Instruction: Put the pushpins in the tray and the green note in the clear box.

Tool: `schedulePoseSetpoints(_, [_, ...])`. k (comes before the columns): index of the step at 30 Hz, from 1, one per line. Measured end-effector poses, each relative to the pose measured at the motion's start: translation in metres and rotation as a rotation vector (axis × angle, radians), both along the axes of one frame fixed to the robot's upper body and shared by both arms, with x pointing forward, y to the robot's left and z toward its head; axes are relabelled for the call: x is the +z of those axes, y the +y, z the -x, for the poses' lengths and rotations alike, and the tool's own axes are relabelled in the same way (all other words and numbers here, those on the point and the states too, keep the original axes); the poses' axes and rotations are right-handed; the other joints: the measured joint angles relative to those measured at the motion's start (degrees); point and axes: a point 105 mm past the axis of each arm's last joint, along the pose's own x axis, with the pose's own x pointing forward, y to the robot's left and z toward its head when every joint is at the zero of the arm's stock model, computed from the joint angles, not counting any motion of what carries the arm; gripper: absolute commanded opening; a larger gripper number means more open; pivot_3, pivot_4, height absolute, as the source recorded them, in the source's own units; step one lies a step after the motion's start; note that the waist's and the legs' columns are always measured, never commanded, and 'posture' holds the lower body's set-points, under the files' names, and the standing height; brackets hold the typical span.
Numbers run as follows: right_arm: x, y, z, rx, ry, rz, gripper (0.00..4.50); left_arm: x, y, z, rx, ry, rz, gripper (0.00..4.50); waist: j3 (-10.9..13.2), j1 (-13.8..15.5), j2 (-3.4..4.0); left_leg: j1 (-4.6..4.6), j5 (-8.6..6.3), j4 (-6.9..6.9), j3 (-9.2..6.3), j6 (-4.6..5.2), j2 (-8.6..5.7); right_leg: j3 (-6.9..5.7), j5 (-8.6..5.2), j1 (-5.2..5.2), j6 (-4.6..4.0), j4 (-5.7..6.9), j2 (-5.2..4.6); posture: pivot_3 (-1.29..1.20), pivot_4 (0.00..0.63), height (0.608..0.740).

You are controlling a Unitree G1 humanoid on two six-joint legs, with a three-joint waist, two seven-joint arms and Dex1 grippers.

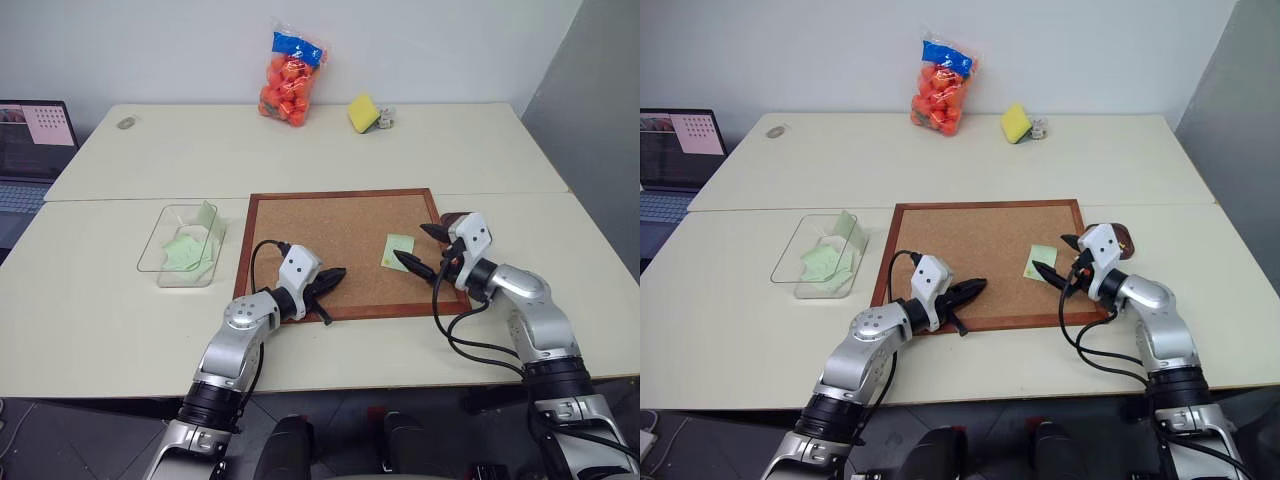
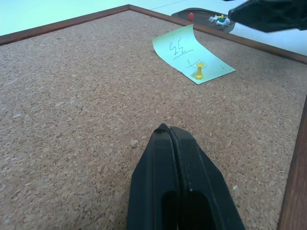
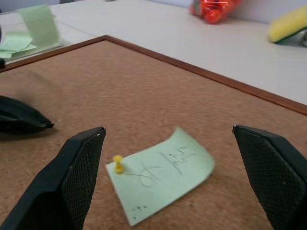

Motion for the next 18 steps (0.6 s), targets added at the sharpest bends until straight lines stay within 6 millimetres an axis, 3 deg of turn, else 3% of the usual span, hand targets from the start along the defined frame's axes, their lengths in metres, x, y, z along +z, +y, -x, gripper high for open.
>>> schedulePoseSetpoints(4, [-0.012, 0.014, 0.0, 0.029, 0.041, -0.005, 4.5, 0.0, -0.001, 0.0, -0.001, 0.0, 0.002, 0.0, 0.0, 0.1, 0.0, -0.01, 0.0, 0.0, -0.01, 0.0, 0.0, -0.01, 0.01, 0.0, -0.01, 0.0, -0.01, 0.0, 0.15, 0.74])
schedulePoseSetpoints(12, [-0.03, 0.021, 0.0, 0.053, 0.103, 0.017, 4.5, 0.0, 0.0, 0.0, 0.0, 0.0, 0.001, 0.0, 0.0, 0.15, 0.0, 0.0, 0.0, 0.0, 0.0, 0.0, -0.01, -0.02, 0.08, 0.0, -0.13, -0.01, 0.01, 0.0, 0.15, 0.74])
schedulePoseSetpoints(13, [-0.031, 0.021, 0.0, 0.056, 0.106, 0.018, 4.14, 0.0, 0.0, 0.0, 0.001, 0.0, 0.001, 0.0, 0.0, 0.15, 0.0, 0.0, 0.0, 0.0, 0.0, 0.0, -0.01, -0.01, 0.07, 0.0, -0.12, -0.01, 0.01, 0.0, 0.15, 0.74])
schedulePoseSetpoints(18, [-0.034, 0.023, 0.0, 0.071, 0.101, 0.043, 3.25, 0.0, 0.0, 0.0, 0.008, 0.0, 0.001, 0.0, 0.0, 0.15, 0.0, 0.0, 0.0, 0.0, 0.0, 0.0, -0.02, -0.02, 0.07, 0.0, -0.12, -0.01, 0.02, 0.0, 0.15, 0.74])
